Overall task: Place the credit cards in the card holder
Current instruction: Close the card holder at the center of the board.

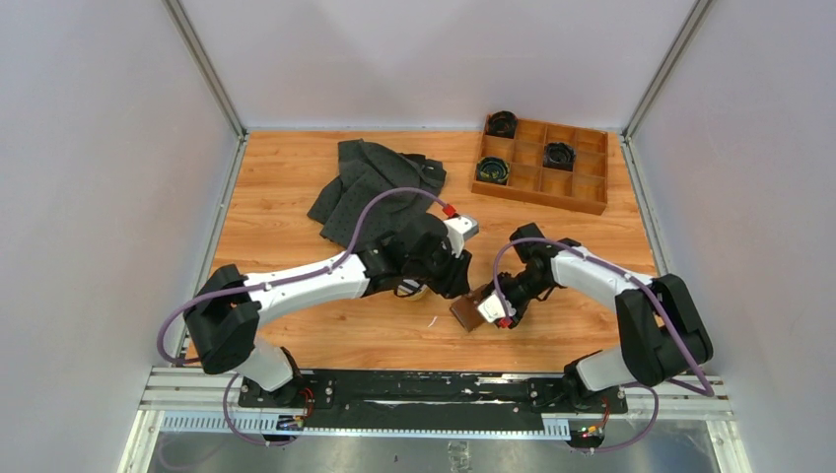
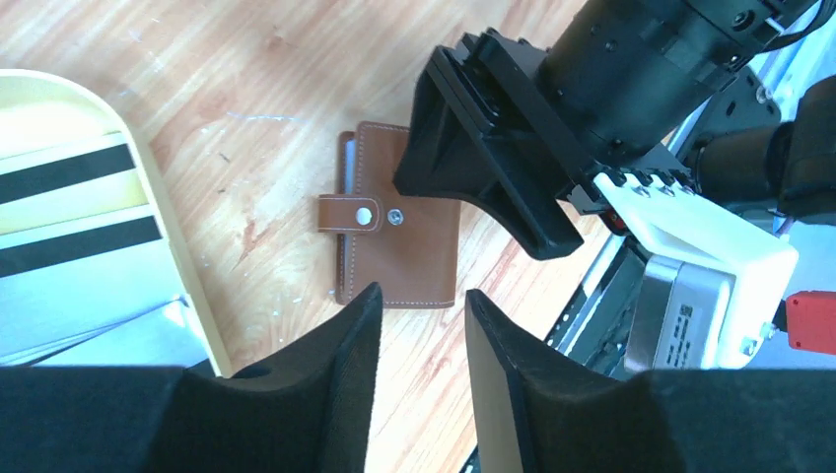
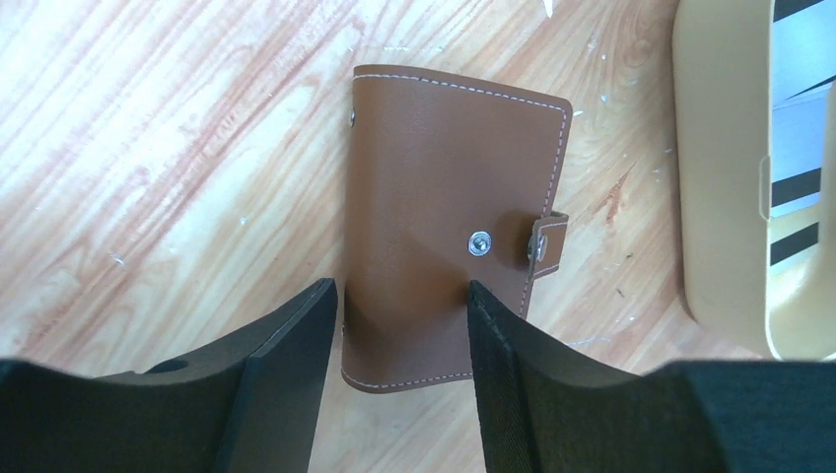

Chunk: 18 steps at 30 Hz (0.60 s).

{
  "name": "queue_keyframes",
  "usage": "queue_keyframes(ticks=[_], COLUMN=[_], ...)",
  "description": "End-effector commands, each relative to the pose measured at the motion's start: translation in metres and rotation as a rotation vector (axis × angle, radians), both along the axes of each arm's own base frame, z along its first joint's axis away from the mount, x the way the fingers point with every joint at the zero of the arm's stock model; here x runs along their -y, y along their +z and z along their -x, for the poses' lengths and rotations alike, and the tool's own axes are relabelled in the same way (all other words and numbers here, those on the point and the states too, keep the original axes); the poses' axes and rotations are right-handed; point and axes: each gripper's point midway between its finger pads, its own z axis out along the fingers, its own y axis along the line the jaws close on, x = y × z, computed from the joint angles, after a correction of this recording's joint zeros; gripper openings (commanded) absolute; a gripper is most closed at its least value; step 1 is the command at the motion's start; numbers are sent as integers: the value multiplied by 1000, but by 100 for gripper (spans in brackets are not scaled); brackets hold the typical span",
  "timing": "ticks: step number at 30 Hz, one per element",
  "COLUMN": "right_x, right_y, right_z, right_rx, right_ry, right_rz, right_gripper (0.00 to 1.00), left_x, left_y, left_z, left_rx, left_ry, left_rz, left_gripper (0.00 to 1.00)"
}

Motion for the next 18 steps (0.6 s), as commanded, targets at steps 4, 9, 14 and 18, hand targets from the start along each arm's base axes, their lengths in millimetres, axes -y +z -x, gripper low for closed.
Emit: queue_keyframes(ticks=[4,9,14,18], right_x=[0,-4,2,11], right_y=[17,47,69,86], right_z=[30,27,17,-7], right_rx=[-183,-205,-357,-631], right_ry=[-106,-208,-430,-687], right_rz=[-61,-150,-201,-259], right_gripper=[62,66,65,60], left_x=[-10,-24,-39,-28], left_y=[4,37,73,68], left_z=[-16,-33,-45,-41], left_rx=[121,275,421,319], left_ry=[100,182,244,195], left_rz=[67,110,189,257], left_gripper=[45,47,91,100])
